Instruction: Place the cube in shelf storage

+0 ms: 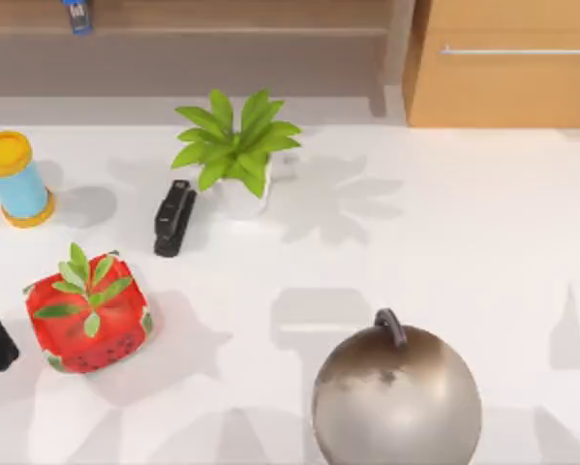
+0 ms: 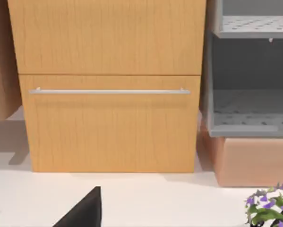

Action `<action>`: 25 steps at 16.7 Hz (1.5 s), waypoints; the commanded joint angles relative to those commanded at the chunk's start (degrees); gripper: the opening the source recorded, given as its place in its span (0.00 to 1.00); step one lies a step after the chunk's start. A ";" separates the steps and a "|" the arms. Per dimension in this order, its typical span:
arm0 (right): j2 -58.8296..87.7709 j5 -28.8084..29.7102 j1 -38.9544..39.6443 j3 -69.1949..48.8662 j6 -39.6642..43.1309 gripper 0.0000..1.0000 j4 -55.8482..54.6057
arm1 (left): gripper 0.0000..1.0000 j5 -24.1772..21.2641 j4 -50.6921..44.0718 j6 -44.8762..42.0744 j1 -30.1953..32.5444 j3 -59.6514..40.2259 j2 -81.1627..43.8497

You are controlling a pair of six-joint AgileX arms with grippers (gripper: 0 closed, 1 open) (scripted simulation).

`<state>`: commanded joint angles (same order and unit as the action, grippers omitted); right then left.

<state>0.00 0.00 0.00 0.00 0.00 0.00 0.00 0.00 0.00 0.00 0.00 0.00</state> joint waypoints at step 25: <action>96.78 9.23 7.73 -41.21 67.99 1.00 -56.00 | 1.00 0.00 0.00 0.00 0.00 0.00 0.00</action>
<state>96.78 9.23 7.73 -41.21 67.99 -56.00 0.00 0.00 0.00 0.00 0.00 0.00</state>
